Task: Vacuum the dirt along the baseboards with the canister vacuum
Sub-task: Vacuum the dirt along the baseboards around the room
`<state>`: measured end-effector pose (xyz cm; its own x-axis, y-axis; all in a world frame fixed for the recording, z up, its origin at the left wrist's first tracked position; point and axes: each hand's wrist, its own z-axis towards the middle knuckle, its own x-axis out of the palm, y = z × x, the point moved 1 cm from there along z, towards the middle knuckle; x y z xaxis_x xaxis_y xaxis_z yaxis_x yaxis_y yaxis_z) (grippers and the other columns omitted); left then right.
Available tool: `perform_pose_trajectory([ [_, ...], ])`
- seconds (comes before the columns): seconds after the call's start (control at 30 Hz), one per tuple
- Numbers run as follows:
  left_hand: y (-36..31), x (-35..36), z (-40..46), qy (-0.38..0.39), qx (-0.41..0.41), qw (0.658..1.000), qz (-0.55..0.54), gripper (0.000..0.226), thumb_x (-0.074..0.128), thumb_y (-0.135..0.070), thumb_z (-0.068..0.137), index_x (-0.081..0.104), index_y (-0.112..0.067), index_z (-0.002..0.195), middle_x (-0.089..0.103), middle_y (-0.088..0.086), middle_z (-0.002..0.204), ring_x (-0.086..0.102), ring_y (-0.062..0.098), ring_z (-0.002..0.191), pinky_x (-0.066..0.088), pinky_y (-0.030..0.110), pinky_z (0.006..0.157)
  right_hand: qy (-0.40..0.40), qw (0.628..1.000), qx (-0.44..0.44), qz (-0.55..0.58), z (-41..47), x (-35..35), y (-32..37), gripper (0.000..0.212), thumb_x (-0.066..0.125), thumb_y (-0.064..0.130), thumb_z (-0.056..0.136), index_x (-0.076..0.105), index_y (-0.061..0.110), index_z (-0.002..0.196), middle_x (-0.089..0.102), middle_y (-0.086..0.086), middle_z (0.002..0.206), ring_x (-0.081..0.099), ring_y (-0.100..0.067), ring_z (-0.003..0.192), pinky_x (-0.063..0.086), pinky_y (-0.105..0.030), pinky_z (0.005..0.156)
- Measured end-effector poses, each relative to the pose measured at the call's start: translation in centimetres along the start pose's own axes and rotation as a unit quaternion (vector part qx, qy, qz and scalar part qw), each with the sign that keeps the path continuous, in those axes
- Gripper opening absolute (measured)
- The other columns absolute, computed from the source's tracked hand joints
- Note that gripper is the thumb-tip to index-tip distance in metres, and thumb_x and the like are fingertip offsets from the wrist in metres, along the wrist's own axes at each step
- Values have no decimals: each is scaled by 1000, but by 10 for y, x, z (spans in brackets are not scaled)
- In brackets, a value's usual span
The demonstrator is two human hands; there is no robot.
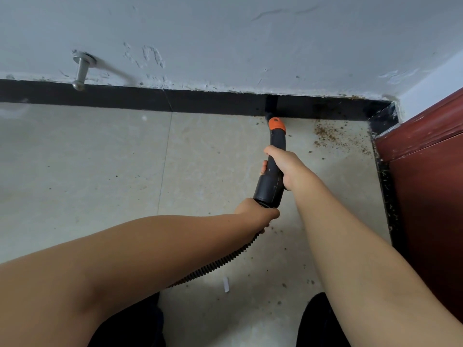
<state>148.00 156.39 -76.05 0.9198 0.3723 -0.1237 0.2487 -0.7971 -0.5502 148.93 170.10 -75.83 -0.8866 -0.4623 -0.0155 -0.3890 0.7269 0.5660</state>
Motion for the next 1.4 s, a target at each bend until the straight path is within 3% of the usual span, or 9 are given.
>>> perform_pose_trajectory([
  [0.4, 7, -5, -6, -5, 7, 1000, -25, 15, 65, -18, 78, 53, -15, 86, 57, 5, 69, 51, 19, 56, 46, 27, 61, 35, 998, 4, -58, -6, 15, 1, 20, 59, 18, 83, 50, 7, 97, 57, -6, 52, 53, -17, 38, 52, -24, 50],
  [0.6, 8, 4, -10, 32, 21, 999, 25, 20, 66, -21, 77, 56, -15, 93, 58, 4, 69, 53, 19, 57, 46, 26, 60, -31, 999, 3, 19, -11, -12, -12, 16, 59, 12, 82, 48, 9, 94, 54, -7, 59, 51, -19, 43, 51, -29, 56],
  [0.7, 17, 14, -17, 38, 13, 999, 9, 15, 65, -22, 78, 53, -17, 86, 55, 4, 67, 50, 19, 55, 45, 27, 59, 3, 1000, 9, -23, -17, -11, -16, 16, 59, 12, 84, 50, 7, 95, 55, -8, 60, 51, -18, 41, 52, -26, 51],
  [0.87, 31, 9, -22, -3, 8, 1000, -12, 18, 63, -19, 80, 54, -14, 95, 54, 6, 69, 48, 18, 54, 42, 25, 55, 52, 998, 6, -38, -24, 10, -22, 13, 58, 10, 86, 47, 7, 92, 51, -8, 63, 50, -16, 38, 49, -22, 46],
  [1.03, 14, -3, -15, 30, 15, 999, 33, 32, 68, -20, 79, 56, -8, 107, 59, 6, 71, 54, 18, 57, 48, 27, 59, -45, 999, -24, 3, -19, -3, -21, 11, 57, 11, 86, 46, 7, 88, 54, -8, 56, 50, -21, 43, 50, -32, 58],
  [1.13, 2, 5, -15, 63, 27, 995, 70, 33, 70, -22, 79, 56, -8, 105, 60, 5, 69, 54, 17, 54, 47, 26, 58, -97, 995, -19, 26, -20, -24, -16, 12, 57, 11, 85, 45, 10, 86, 54, -8, 59, 51, -20, 41, 50, -32, 55],
  [1.4, 27, 31, -40, 86, 16, 996, 31, 26, 66, -19, 82, 52, -10, 102, 56, 5, 69, 51, 14, 52, 44, 18, 46, -48, 998, 16, -26, -37, -37, -35, 13, 59, 13, 84, 49, 7, 90, 55, -6, 46, 52, -20, 42, 49, -31, 56],
])
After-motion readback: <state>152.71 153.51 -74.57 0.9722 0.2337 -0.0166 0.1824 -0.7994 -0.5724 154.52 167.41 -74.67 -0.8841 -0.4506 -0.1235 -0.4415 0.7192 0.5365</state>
